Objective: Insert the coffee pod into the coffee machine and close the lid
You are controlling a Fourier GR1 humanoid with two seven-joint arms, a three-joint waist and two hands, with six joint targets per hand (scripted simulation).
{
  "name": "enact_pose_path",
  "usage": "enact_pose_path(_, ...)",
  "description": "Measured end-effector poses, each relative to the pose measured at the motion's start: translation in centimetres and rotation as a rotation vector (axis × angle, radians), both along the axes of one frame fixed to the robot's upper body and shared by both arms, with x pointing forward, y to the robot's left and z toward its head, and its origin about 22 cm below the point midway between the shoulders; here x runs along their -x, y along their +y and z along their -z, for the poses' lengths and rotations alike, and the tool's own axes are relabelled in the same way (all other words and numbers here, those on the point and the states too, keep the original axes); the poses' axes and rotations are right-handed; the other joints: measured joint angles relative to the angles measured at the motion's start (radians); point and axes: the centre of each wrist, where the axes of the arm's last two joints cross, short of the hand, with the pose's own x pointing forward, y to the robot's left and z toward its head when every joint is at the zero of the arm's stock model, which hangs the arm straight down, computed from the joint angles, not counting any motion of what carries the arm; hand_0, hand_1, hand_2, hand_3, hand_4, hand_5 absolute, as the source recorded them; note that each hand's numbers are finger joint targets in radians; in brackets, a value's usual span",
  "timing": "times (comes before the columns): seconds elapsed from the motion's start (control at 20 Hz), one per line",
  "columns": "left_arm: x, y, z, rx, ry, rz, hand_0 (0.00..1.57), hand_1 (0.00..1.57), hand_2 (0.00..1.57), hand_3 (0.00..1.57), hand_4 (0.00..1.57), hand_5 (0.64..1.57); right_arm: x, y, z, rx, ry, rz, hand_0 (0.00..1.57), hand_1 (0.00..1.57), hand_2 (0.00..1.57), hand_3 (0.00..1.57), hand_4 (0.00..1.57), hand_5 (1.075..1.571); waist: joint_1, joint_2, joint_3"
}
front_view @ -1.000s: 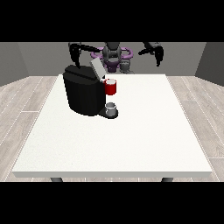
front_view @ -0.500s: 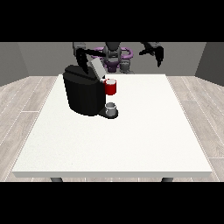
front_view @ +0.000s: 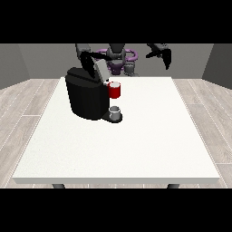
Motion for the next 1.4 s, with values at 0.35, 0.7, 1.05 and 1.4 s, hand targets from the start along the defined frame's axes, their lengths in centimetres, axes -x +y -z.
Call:
enact_pose_path(0.35, 0.0, -0.5, -0.2, -0.018, -0.011, -0.005, 0.00, 0.00, 0.00, 0.00, 0.36, 1.571, -1.2, 1.2, -2.6, 0.071, -0.042, -0.011, 0.00, 0.00, 0.00, 0.00, 0.10, 1.571, 0.010, 0.044, 0.0043)
enact_pose_path(0.7, -0.4, -0.4, -0.7, -0.034, -0.009, 0.021, 0.00, 0.00, 0.00, 0.00, 0.36, 1.571, -1.7, 1.8, -4.4, 0.112, -0.014, 0.016, 0.00, 0.00, 0.00, 0.00, 0.00, 1.571, 0.029, 0.060, 0.0123)
enact_pose_path(1.05, -0.9, -1.5, -1.2, -0.044, -0.032, 0.070, 0.00, 0.00, 0.00, 0.00, 0.33, 1.571, -2.0, 1.3, -6.8, 0.216, -0.038, 0.088, 0.00, 0.00, 0.00, 0.00, 0.22, 1.571, 0.078, 0.094, 0.0196)
enact_pose_path(1.4, -1.5, -2.9, -2.2, -0.037, -0.068, 0.131, 0.00, 0.00, 0.00, 0.00, 0.44, 1.571, -2.0, -0.1, -9.6, 0.287, -0.023, 0.163, 0.00, 0.00, 0.00, 0.00, 0.13, 1.571, 0.139, 0.125, 0.0288)
